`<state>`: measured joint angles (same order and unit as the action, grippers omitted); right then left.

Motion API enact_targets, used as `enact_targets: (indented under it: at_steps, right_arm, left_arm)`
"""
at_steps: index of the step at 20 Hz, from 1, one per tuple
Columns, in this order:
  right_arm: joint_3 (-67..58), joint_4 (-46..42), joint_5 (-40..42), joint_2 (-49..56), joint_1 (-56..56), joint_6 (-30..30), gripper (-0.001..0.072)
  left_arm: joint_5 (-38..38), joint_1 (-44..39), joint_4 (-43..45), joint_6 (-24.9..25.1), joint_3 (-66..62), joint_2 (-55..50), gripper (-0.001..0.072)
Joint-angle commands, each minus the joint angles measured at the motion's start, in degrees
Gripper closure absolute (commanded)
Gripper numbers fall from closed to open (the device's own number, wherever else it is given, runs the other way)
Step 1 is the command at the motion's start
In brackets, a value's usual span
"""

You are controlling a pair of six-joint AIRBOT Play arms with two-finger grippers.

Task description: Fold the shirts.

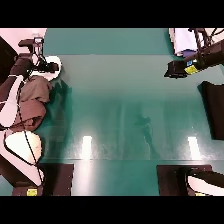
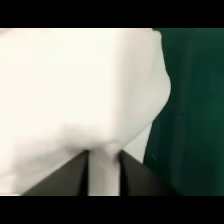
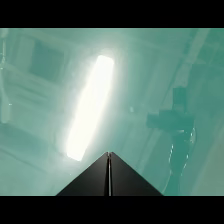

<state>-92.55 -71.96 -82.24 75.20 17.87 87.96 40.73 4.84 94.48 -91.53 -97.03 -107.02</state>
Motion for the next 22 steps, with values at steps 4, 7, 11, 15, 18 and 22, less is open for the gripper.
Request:
enact_targets:
  at_steps: [4,7,11,15,18,22]
  right_arm:
    - [-0.1,0.0,1.1,-0.1,0.0,0.0,0.0699]
    - [-3.9,0.0,0.7,-0.1,0.0,0.0,0.0699]
    - [-16.3,-0.1,1.1,-0.1,0.0,0.0,0.0699]
    - [-26.7,-0.1,1.2,-0.2,0.0,0.0,0.0699]
    - [-25.3,0.0,3.2,-2.8,0.0,0.0,0.0699]
    - [-16.5,-0.1,7.8,-9.6,0.0,0.0,0.0699]
  left_arm:
    - [10.6,0.1,0.0,0.1,-7.3,0.3,0.0684]
    - [17.0,-0.4,-0.6,0.7,-18.1,3.7,0.0685]
    - [17.3,-5.0,-0.9,5.9,-21.8,19.7,0.0685]
    - [24.9,-13.9,-0.8,11.1,-21.6,33.9,0.0686]
    - [30.1,-21.7,-0.6,12.1,-21.3,37.0,0.0687]
    - [31.3,-34.8,-1.2,12.0,-12.3,36.0,0.0686]
